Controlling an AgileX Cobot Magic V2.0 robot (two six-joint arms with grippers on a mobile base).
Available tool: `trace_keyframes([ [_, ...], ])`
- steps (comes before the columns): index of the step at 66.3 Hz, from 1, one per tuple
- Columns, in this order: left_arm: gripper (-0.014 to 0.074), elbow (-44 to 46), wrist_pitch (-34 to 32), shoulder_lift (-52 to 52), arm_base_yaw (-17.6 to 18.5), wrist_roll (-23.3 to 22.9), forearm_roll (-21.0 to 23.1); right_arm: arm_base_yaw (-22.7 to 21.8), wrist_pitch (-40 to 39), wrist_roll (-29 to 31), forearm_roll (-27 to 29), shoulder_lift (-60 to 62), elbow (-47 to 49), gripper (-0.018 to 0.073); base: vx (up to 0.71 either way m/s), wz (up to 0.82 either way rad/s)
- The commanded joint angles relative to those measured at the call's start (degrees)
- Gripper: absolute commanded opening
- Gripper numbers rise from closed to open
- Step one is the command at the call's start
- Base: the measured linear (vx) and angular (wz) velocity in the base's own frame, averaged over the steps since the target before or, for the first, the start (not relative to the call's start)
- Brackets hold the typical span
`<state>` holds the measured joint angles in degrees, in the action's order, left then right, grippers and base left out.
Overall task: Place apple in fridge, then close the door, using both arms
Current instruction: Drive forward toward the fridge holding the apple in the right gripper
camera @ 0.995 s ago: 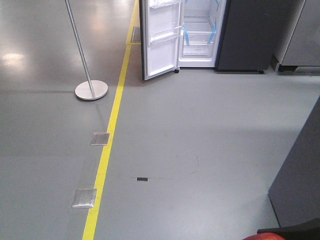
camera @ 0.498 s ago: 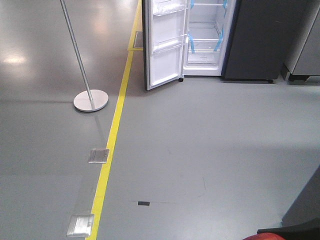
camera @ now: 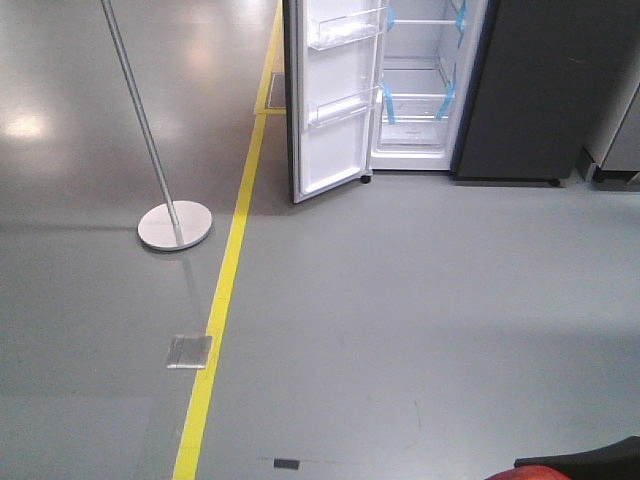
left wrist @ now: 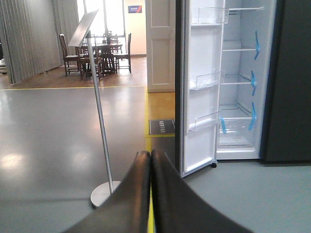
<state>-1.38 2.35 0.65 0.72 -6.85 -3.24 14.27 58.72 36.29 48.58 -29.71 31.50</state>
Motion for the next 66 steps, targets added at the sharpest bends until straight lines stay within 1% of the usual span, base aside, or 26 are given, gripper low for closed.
trace_keyframes([
  [1, -0.0006, 0.99, -4.27, 0.82, -0.19, -0.28, 0.03, 0.09, -2.13, 0.05, 3.01, -0.14, 1.56, 0.0112, 0.32, -0.02],
  [66, -0.0006, 0.99, -4.27, 0.82, -0.19, -0.28, 0.03, 0.09, -2.13, 0.05, 3.01, -0.14, 1.56, 0.0112, 0.29, -0.04],
])
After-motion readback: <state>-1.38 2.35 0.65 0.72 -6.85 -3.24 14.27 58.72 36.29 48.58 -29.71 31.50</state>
